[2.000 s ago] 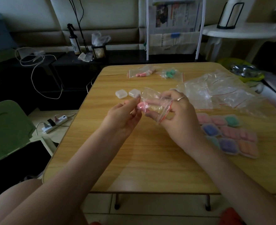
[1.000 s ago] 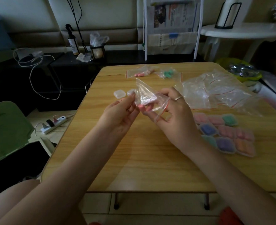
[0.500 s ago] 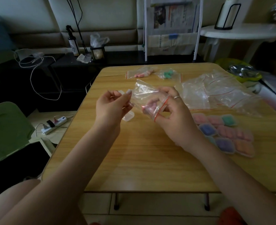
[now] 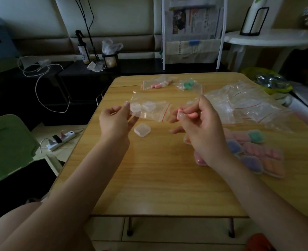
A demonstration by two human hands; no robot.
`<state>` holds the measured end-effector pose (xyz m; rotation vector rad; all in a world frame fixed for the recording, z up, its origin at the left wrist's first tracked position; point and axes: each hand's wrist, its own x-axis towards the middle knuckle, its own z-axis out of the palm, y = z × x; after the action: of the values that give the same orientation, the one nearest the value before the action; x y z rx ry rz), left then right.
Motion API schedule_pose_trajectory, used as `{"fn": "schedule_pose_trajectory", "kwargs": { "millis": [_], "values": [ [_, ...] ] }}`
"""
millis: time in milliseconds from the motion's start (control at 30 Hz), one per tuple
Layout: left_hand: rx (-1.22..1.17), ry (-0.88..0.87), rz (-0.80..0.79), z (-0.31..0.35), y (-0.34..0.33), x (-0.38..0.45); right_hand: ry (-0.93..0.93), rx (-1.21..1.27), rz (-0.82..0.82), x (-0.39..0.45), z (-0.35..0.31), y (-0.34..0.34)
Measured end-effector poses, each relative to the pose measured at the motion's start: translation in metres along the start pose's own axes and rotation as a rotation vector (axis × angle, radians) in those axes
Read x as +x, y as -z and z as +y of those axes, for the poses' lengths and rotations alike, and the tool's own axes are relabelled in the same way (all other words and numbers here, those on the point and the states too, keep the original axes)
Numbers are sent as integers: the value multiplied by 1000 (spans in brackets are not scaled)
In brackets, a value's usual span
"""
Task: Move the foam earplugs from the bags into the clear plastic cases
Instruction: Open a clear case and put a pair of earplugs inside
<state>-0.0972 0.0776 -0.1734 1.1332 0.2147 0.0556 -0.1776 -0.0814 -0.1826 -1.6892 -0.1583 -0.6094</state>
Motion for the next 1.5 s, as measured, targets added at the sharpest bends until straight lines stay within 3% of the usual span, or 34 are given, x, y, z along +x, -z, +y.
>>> {"fn": "schedule_pose_trajectory", "kwargs": {
  "millis": [433,533,700,800,900,967,1133,1300,1400,1500],
  "values": [
    [-55,33,-90,-5,-10,-12,-423,5,7,11,-1,1],
    [42,3,-134,-10,-13,-18,-400,-94,-49,13,-1,1],
    [140,-21,-216,-11,-18,-27,-344,-146,47,19,-3,13],
    [482,-243,-225,-10,-19,-24,-279,-281,165,30,-1,31],
    [1084,-625,-281,-9,-12,-21,-257,-420,291,45,7,55],
    [1392,-760,-316,-10,-6,-19,-253,-538,318,49,16,71],
    [1658,-616,-384,-14,5,-26,-333,-835,253,53,30,88],
    [1573,-596,-393,-10,9,-28,-477,-835,262,52,17,82],
    [1452,-638,-382,-6,11,-34,-324,-833,284,44,8,76],
    [1312,-708,-365,-3,10,-43,-218,-773,171,35,-2,68]
  ]
}}
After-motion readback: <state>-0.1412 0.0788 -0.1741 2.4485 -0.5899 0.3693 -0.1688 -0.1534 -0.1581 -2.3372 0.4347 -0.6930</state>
